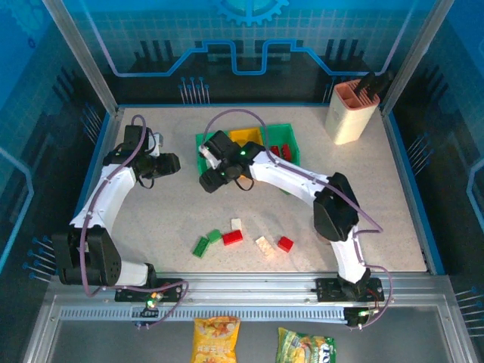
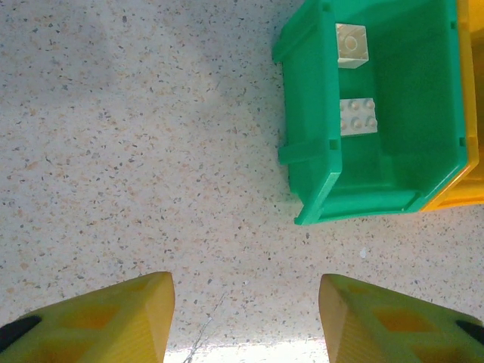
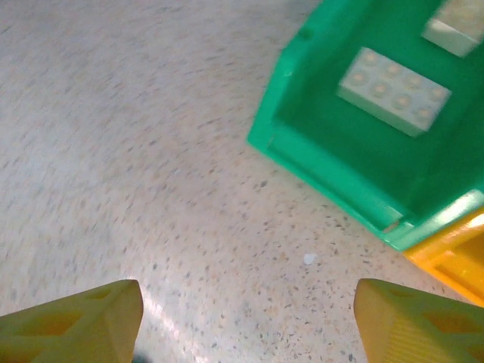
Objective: Sort the legos into containers by color
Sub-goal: Pick up the lego from the bottom-center of the table.
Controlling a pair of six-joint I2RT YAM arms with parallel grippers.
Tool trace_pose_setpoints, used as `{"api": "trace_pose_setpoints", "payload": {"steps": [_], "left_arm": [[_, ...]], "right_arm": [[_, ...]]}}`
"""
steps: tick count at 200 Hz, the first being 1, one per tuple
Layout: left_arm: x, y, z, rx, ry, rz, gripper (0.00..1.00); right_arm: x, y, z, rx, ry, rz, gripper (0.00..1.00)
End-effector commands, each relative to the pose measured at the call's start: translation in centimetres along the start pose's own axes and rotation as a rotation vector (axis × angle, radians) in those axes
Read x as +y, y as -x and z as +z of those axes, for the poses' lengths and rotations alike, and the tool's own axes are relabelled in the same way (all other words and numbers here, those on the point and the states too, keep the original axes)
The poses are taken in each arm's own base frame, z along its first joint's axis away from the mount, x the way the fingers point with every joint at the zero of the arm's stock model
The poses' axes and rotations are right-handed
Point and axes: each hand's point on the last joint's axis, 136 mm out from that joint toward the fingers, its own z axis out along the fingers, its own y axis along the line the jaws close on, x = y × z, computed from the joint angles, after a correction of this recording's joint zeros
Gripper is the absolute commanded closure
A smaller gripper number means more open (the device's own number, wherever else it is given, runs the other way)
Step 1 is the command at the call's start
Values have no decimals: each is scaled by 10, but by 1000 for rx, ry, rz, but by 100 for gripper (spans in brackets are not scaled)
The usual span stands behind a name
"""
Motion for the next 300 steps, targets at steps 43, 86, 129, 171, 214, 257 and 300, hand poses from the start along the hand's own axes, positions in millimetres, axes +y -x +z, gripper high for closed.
{"api": "trace_pose_setpoints", "payload": {"steps": [43, 86, 129, 171, 214, 257, 300], "left_arm": [[-1, 3, -2, -7, -19, -5, 46], [-1, 2, -2, -9, -15, -3, 46], [0, 3, -2, -12, -11, -2, 46], [1, 3, -3, -12, -6, -2, 46], [0, 3, -2, -10, -14, -4, 46], [-1, 3, -3, -12, -15, -2, 46], [-1, 3, -4, -13, -18, -3, 46]], "right_arm": [[65, -42, -48, -114, 421, -667, 26], [81, -64, -55, -101, 537, -904, 25], [103, -89, -38, -54, 541, -1191, 24], [123, -110, -14, 79, 597, -1297, 26], [149, -125, 6, 112, 630, -1362, 27], [162, -132, 28, 125, 638, -1375, 29], [173, -131, 47, 126, 644, -1396, 30]]}}
